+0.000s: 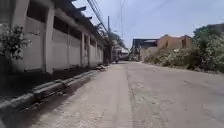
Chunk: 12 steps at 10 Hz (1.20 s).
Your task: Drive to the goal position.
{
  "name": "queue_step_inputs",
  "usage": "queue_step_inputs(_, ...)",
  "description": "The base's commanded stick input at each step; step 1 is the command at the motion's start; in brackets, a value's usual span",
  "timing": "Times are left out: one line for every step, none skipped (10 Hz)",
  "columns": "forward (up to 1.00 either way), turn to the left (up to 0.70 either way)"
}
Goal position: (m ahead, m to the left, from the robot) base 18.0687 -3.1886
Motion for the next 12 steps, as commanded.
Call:
queue_step_inputs(1.0, -0.01)
queue_step_inputs(1.0, 0.0)
queue_step_inputs(1.0, 0.0)
queue_step_inputs(1.0, 0.0)
queue_step_inputs(1.0, 0.0)
queue_step_inputs(1.0, 0.0)
queue_step_inputs(1.0, 0.0)
queue_step_inputs(1.0, 0.0)
queue_step_inputs(1.0, 0.0)
queue_step_inputs(1.0, 0.0)
queue_step_inputs(1.0, 0.0)
queue_step_inputs(1.0, 0.0)
